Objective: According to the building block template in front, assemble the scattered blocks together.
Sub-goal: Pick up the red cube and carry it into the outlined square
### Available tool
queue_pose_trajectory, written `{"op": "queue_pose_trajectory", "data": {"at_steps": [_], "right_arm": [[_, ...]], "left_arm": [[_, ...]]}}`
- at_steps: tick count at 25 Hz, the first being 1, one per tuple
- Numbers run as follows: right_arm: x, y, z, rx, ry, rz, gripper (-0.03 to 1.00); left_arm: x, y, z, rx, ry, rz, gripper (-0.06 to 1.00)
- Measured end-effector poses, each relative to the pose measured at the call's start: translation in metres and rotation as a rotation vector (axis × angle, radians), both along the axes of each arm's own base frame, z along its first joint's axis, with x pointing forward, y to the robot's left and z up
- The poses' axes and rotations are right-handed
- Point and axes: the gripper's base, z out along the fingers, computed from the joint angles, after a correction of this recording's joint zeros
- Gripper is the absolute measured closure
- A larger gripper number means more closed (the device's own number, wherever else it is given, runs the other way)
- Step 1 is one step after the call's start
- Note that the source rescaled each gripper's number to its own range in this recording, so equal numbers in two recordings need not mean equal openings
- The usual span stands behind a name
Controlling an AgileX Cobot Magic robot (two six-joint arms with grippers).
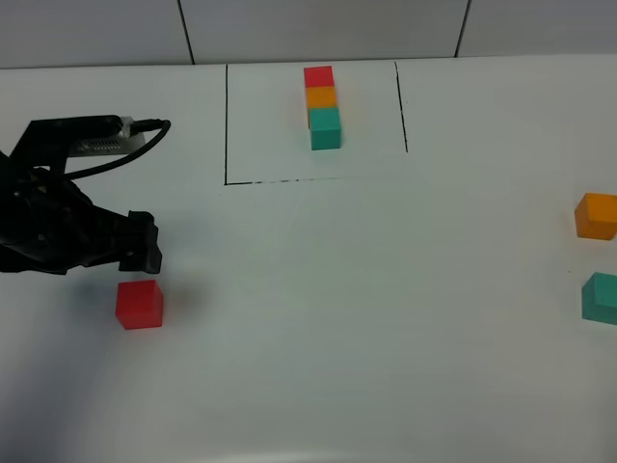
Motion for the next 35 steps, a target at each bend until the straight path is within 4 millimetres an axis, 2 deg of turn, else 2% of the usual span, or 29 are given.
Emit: {"op": "queue_pose_trajectory", "data": {"at_steps": [7, 14, 21, 23, 26, 29, 31, 35], "right_arm": [[0.0, 0.0, 0.0, 0.001, 0.0, 0.001, 0.24], [0.0, 0.0, 0.0, 0.001, 0.0, 0.001, 0.24], [0.0, 0.0, 0.0, 0.003, 0.0, 0.002, 0.24], [0.0, 0.0, 0.0, 0.003, 0.0, 0.002, 0.24], [0.0, 0.0, 0.0, 0.003, 0.0, 0.002, 0.24], [0.0, 0.0, 0.0, 0.003, 0.0, 0.002, 0.24], [0.0, 0.0, 0.0, 0.003, 0.0, 0.002, 0.24], [0.0, 0.0, 0.0, 0.003, 0.0, 0.002, 0.24]], "left_arm": [[0.007, -0.002, -0.032, 0.029, 0.118, 0.028, -0.05], [0.011, -0.002, -0.042, 0.032, 0.126, 0.037, -0.05], [0.018, -0.004, -0.064, 0.042, 0.157, 0.05, -0.05], [0.019, -0.004, -0.068, 0.044, 0.162, 0.052, -0.02], [0.019, -0.004, -0.072, 0.045, 0.165, 0.053, 0.18], [0.02, -0.004, -0.072, 0.044, 0.155, 0.053, 0.56], [0.021, -0.004, -0.072, 0.043, 0.153, 0.053, 0.94], [0.021, -0.004, -0.072, 0.046, 0.145, 0.034, 0.94]]}}
